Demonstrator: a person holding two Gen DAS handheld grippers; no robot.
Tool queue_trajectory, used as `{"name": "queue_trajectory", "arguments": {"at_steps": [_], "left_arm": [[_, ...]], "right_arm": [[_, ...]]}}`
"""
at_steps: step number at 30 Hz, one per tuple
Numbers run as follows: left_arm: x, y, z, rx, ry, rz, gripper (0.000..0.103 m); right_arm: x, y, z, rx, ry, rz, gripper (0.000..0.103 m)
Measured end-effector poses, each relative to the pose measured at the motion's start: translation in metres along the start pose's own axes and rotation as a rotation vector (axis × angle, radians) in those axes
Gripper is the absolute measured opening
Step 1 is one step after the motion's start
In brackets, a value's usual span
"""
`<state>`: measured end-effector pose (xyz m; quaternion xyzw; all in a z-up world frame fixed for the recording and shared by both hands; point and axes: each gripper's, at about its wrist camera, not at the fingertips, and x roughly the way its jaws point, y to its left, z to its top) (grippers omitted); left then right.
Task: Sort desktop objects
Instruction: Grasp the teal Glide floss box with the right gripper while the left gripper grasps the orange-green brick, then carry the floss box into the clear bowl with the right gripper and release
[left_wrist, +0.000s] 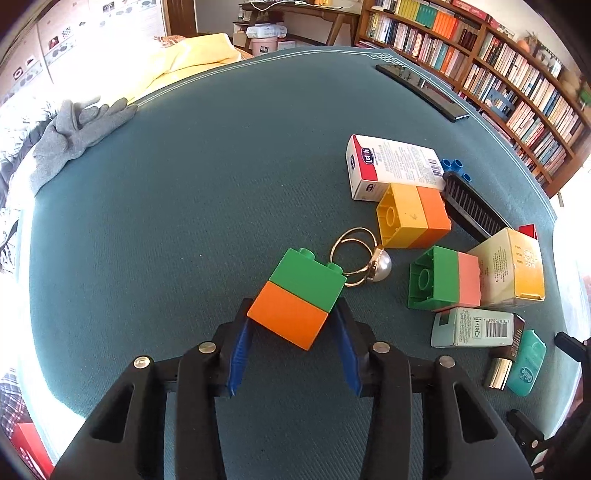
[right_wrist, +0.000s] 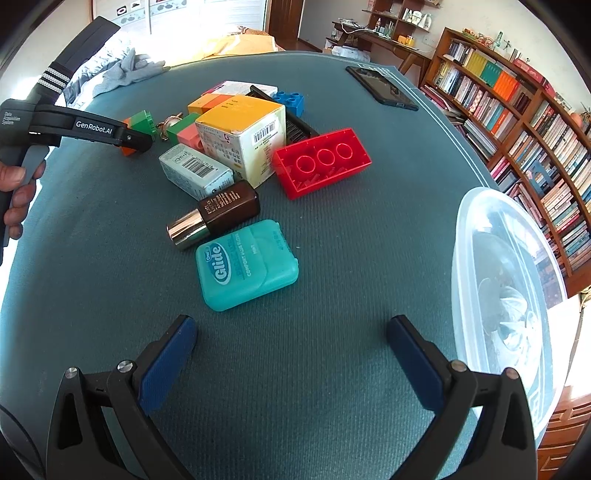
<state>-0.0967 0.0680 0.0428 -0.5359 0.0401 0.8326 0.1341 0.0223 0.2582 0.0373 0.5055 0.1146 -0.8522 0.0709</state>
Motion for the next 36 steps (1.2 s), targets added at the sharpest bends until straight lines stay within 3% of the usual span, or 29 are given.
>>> {"name": "queue_trajectory", "arguments": {"at_steps": [5,11,15,18,25,31,36], "left_arm": [[-0.002,0.004,-0.009,-0.024,0.008,-0.005,0.043],[-0.013,0.000,-0.032,-0.049,0.023,-0.014,0.042],[-0.021,-0.005,-0.042,-0.044,0.035,-0.004,0.042],[-0.030,-0.008,-0.044,-0.049,0.030,0.007,0.042],[-0.052,-0.022,-0.046,-0.023,-0.005,0.021,0.042],[-0.070,-0.037,-0.049,0.002,-0.021,0.016,0.042],[-0.067,-0.083,-0.041,0.019,-0.028,0.013,0.042]], "right_arm": [[-0.001,0.002,0.007,-0.012,-0.006,0.025,0.102],[0.003,0.009,0.017,-0.037,-0.013,0.032,0.093],[0.003,0.015,0.023,-0.076,-0.023,0.019,0.076],[0.000,0.023,0.022,-0.108,-0.033,0.025,0.058],[-0.012,0.020,0.014,-0.083,-0.041,0.086,0.057],[-0.042,-0.009,0.009,0.003,-0.101,0.106,0.057],[-0.070,-0.047,0.007,0.094,-0.169,0.081,0.057]]}}
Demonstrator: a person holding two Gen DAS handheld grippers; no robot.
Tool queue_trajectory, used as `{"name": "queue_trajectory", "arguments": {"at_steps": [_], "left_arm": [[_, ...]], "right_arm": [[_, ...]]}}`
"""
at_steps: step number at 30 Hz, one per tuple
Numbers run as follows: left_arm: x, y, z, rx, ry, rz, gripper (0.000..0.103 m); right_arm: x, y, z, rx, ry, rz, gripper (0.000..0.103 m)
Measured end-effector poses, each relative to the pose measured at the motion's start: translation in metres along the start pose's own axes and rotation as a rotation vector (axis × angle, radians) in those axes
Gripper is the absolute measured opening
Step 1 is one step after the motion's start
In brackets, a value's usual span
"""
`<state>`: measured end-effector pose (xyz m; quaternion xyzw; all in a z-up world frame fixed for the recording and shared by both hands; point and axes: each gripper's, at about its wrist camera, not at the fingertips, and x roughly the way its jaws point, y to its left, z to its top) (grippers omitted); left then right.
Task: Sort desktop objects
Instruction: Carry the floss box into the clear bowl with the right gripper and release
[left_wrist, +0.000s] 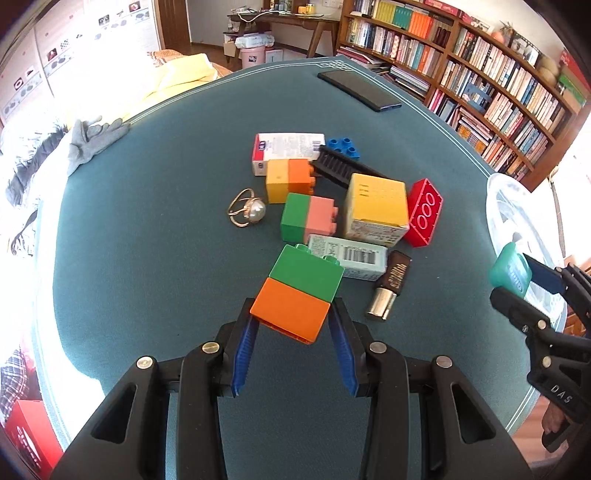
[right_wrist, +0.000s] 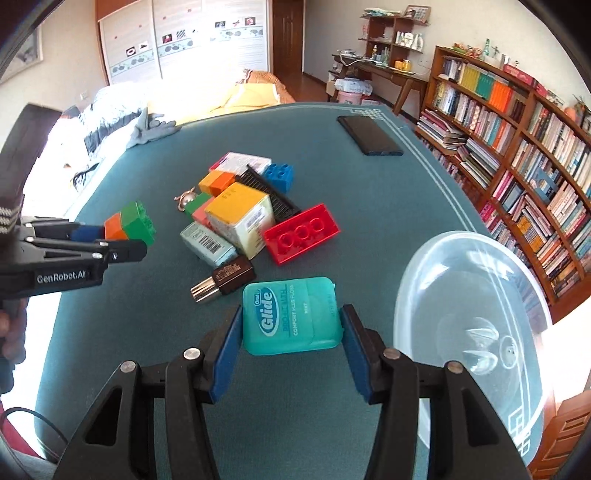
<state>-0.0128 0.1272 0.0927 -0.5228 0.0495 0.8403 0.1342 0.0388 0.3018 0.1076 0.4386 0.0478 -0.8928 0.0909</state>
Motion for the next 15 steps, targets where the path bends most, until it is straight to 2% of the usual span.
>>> {"name": "queue_trajectory", "arguments": {"at_steps": [2,6,10,15], "left_arm": [[0.000,-0.015,0.003,0.021,-0.002,-0.008,0.042],[0.000,-0.049,0.009,0.066,-0.006,-0.025,0.042],[0.001,-0.080,0.014,0.107,-0.008,-0.043,0.042],[0.001,-0.117,0.019,0.152,-0.007,-0.057,0.042]], "right_arm": [[-0.006,-0.021,0.005,0.048,-0.019,-0.031,0.057],[-0.010,-0.064,-0.008,0.143,-0.024,-0.105,0.057],[-0.004,-0.110,-0.030,0.234,0.016,-0.165,0.057],[0.012,-0.143,-0.054,0.242,0.091,-0.199,0.057]]}}
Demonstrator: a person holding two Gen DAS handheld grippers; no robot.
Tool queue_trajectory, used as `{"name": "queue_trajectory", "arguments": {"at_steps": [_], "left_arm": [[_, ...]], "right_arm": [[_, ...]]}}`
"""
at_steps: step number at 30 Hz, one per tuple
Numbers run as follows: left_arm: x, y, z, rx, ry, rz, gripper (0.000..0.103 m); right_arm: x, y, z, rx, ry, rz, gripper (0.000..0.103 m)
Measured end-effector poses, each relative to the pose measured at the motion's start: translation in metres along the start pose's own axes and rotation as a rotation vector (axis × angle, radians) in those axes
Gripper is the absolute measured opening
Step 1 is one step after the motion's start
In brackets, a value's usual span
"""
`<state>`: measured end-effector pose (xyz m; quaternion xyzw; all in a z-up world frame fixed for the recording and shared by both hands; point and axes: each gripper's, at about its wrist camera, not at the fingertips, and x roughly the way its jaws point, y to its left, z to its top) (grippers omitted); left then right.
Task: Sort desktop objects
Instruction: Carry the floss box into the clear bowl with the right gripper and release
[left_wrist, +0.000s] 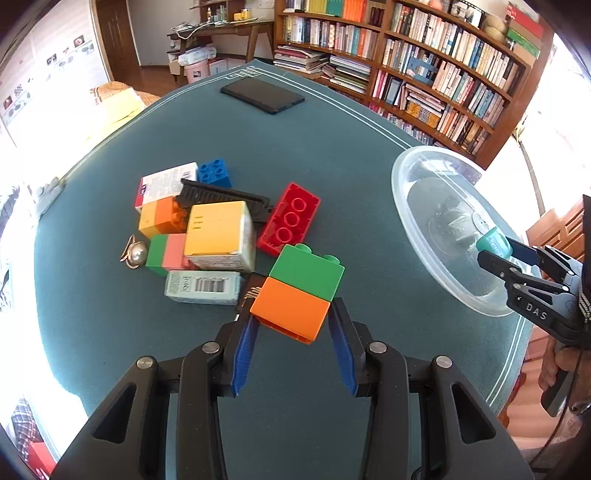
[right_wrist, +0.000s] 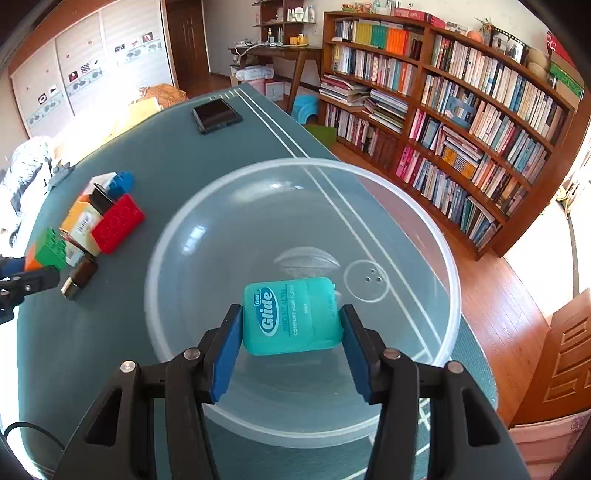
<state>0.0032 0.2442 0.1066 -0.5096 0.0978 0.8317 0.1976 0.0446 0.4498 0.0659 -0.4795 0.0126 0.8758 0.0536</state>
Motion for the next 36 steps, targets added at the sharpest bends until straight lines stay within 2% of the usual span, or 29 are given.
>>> {"name": "queue_trajectory", "arguments": {"at_steps": [3,8,13,17,25,28,31,34,36], "left_arm": [[0.000,-0.019,0.005,0.024,-0.003,-0.011,0.042],[0.000,-0.046,0.010,0.065,-0.002,-0.042,0.042],[0.003,-0.074,0.016,0.104,0.003,-0.079,0.041],[0.005,-0.098,0.022,0.137,0.007,-0.126,0.036],[0.013,-0.149,0.027,0.266,0.013,-0.167,0.036],[0.022,-0.147,0.026,0.263,0.013,-0.140,0.036],[0.035,-0.125,0.027,0.186,0.027,-0.074,0.036],[0.047,-0.101,0.028,0.103,0.045,-0.054,0.036],[0.053,-0.090,0.029,0.077,0.051,-0.047,0.043]], "right_arm": [[0.007,-0.018,-0.009,0.005,0.038,-0.029,0.057],[-0.005,-0.029,-0.016,-0.062,0.034,-0.077,0.057],[-0.015,-0.038,-0.023,-0.066,0.054,-0.074,0.057],[-0.025,-0.046,-0.033,-0.056,0.070,-0.066,0.057],[-0.039,-0.064,-0.033,-0.015,0.070,-0.028,0.057],[-0.040,-0.068,-0.032,0.000,0.065,-0.020,0.058],[-0.042,-0.069,-0.032,0.020,0.063,0.007,0.066],[-0.041,-0.066,-0.034,-0.005,0.071,-0.012,0.070],[-0.042,-0.068,-0.035,-0.015,0.077,-0.031,0.070]]}}
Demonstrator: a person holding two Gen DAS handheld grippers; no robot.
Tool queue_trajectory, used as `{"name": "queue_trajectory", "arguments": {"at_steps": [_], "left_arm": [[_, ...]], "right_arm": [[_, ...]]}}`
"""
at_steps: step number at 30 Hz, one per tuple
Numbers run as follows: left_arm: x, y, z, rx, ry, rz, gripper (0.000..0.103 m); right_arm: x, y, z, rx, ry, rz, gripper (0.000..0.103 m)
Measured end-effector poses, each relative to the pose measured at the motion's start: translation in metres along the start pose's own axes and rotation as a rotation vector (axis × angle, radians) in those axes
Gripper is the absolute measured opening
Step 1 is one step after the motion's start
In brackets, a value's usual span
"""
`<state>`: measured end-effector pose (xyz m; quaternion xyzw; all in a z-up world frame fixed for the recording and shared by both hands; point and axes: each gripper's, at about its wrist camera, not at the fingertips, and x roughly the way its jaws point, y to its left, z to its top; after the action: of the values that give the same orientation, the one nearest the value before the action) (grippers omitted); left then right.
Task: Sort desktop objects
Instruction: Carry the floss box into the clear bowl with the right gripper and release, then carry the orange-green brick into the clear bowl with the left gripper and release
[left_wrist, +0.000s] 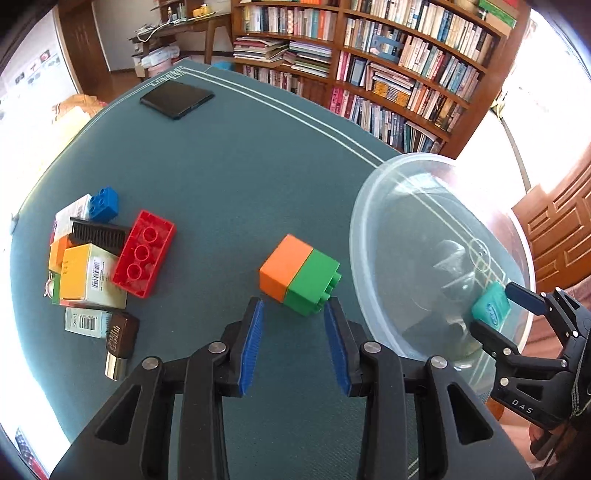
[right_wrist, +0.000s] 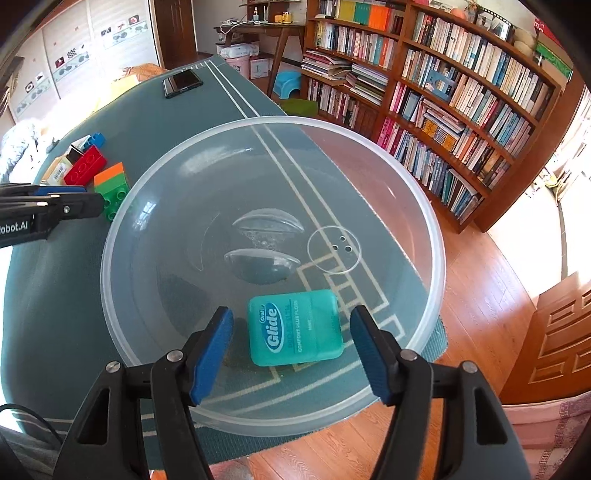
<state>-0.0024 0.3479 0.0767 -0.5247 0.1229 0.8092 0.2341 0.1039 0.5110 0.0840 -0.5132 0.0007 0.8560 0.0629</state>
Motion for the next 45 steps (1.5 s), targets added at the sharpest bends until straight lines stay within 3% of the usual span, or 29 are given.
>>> {"name": "queue_trajectory", "arguments": {"at_steps": [8,12,23,32,40,45], "left_arm": [[0.012,0.009,0.005,-0.020,0.014,-0.045,0.047],[0.008,0.005,0.012,-0.012,-0.014,-0.054,0.064],[0.019,0.008,0.039,0.018,-0.019,-0.049,0.065],[0.013,0.017,0.026,0.011,-0.008,-0.101,0.065],[0.013,0.007,0.028,0.105,0.011,-0.110,0.065],[0.020,0.012,0.035,0.050,0.015,-0.035,0.080]], "right_arm": [[-0.003,-0.010,0.007,0.034,0.012,0.026,0.073],[-0.004,-0.013,0.009,0.048,0.010,0.039,0.075],[-0.004,-0.012,0.013,0.042,0.008,0.030,0.082],[0.000,-0.008,0.012,0.035,0.003,0.013,0.085],[0.002,-0.004,0.013,0.025,0.001,0.003,0.092],[0.002,-0.002,0.012,0.024,-0.001,-0.002,0.092]]}}
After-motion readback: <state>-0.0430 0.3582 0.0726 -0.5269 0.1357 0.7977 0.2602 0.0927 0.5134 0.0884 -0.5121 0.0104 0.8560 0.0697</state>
